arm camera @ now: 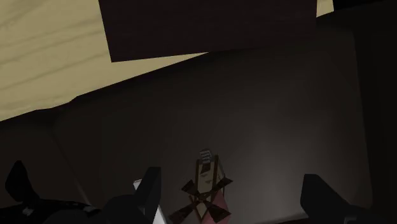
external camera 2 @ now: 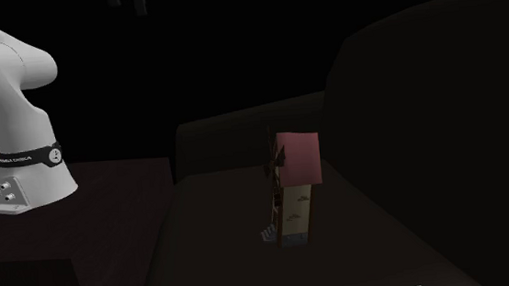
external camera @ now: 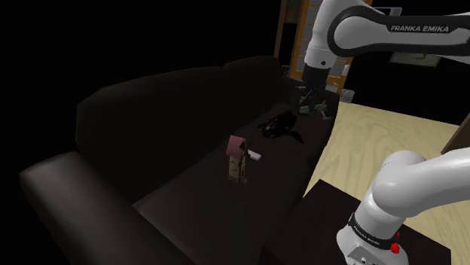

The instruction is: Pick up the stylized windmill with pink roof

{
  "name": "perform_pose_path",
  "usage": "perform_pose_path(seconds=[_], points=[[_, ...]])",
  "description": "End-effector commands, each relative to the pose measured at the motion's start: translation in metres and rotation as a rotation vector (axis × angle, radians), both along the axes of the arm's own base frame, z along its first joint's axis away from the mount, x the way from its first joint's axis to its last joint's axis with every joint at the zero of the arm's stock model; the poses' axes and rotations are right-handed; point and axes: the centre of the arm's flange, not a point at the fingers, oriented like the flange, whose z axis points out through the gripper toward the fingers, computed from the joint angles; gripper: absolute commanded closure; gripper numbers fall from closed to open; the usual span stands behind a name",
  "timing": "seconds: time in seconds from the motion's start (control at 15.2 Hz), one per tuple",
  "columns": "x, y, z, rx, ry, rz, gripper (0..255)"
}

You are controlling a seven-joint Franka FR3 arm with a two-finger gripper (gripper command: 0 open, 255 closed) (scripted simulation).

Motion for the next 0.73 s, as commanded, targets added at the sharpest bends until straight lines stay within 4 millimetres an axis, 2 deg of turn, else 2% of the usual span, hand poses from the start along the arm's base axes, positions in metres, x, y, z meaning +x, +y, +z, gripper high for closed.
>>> perform_pose_path(seconds=[0.0, 0.66], points=[[0.0, 0.0, 0.0, 0.0, 0.0, 0.0, 0], [0.049, 0.046, -0.114, -0.04, -0.096, -0.274, 0]])
